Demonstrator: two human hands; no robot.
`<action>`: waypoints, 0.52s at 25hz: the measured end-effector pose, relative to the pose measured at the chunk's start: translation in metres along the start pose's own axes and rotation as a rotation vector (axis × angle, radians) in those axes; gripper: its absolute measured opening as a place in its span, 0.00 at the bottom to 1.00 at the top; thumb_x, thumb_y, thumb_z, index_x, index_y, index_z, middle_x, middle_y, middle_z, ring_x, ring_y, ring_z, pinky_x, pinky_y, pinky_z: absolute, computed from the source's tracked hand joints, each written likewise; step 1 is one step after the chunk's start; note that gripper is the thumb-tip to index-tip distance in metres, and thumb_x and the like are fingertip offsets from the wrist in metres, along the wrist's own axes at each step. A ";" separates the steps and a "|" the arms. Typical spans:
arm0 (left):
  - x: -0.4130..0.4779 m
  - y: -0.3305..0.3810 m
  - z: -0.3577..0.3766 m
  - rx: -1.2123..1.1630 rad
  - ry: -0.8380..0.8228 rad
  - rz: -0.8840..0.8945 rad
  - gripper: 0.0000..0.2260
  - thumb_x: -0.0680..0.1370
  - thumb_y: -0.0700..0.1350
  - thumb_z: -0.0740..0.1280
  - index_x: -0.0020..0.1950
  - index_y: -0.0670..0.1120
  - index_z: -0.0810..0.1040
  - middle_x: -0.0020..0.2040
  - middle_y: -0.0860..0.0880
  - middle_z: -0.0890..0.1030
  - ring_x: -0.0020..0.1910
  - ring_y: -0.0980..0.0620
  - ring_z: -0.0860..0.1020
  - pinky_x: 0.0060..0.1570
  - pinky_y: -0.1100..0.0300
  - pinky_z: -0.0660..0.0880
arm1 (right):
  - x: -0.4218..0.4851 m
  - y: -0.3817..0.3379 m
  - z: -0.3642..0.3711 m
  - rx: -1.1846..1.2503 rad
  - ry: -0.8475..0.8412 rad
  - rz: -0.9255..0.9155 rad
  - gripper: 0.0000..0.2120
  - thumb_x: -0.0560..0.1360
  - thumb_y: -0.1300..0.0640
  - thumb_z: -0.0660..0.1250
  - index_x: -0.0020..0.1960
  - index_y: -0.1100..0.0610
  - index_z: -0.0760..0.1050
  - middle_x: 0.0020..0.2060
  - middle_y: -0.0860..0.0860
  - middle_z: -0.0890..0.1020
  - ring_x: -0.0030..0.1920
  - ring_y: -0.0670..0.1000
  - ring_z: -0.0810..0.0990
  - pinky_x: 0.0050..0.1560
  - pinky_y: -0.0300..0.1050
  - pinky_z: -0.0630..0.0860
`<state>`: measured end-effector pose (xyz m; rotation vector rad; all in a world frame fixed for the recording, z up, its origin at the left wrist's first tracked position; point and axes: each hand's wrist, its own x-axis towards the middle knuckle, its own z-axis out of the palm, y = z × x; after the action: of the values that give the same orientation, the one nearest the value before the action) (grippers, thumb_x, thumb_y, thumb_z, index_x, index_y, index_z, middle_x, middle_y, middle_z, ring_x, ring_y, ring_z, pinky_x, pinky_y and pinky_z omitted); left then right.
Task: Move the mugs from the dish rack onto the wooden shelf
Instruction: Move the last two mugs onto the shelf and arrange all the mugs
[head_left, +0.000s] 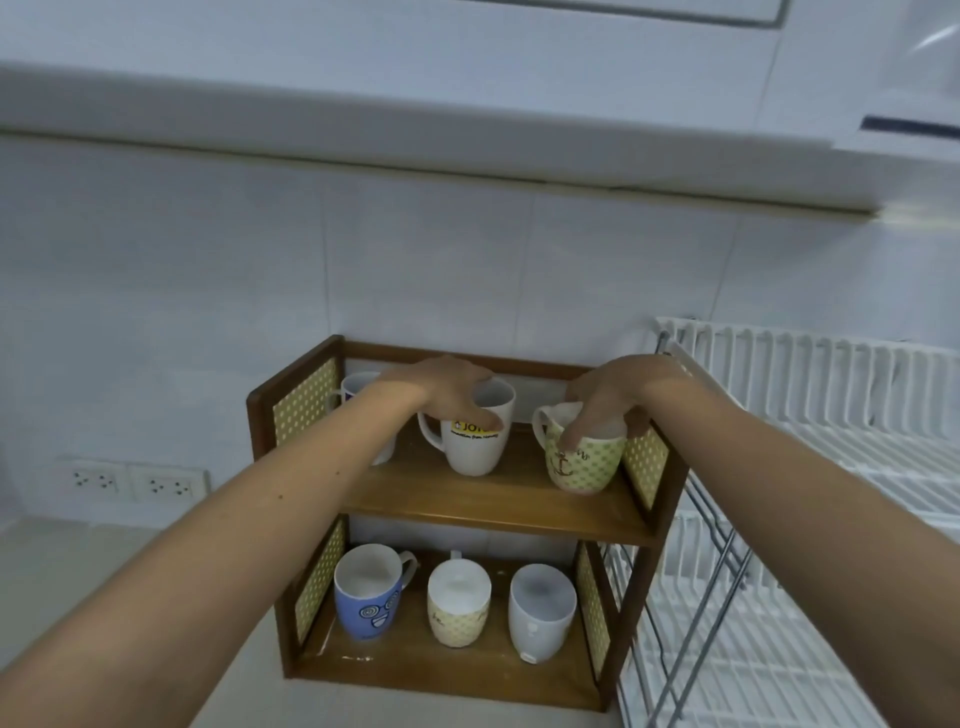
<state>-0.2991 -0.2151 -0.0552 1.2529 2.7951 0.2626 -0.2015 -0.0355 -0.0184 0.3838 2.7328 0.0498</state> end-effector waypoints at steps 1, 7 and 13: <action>0.001 0.000 0.000 0.003 0.004 -0.002 0.40 0.70 0.64 0.67 0.76 0.49 0.58 0.75 0.47 0.65 0.70 0.44 0.67 0.65 0.51 0.69 | 0.000 0.002 0.001 -0.002 0.003 -0.010 0.41 0.65 0.42 0.75 0.72 0.52 0.63 0.68 0.55 0.69 0.61 0.60 0.73 0.55 0.55 0.80; 0.000 -0.004 -0.005 0.054 0.014 -0.024 0.40 0.69 0.65 0.68 0.76 0.50 0.60 0.75 0.49 0.65 0.71 0.45 0.67 0.66 0.52 0.68 | 0.001 0.003 0.001 -0.045 0.011 -0.111 0.40 0.61 0.57 0.78 0.67 0.43 0.63 0.66 0.51 0.67 0.59 0.56 0.71 0.49 0.52 0.81; -0.007 -0.011 -0.006 -0.017 -0.051 -0.017 0.46 0.67 0.69 0.66 0.77 0.51 0.53 0.77 0.50 0.60 0.73 0.46 0.63 0.70 0.51 0.63 | 0.003 0.005 0.002 -0.054 0.026 -0.156 0.42 0.61 0.59 0.77 0.69 0.44 0.61 0.68 0.51 0.67 0.62 0.58 0.71 0.56 0.58 0.79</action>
<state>-0.3032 -0.2284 -0.0510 1.2143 2.7530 0.2497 -0.2018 -0.0295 -0.0208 0.1547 2.7710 0.0866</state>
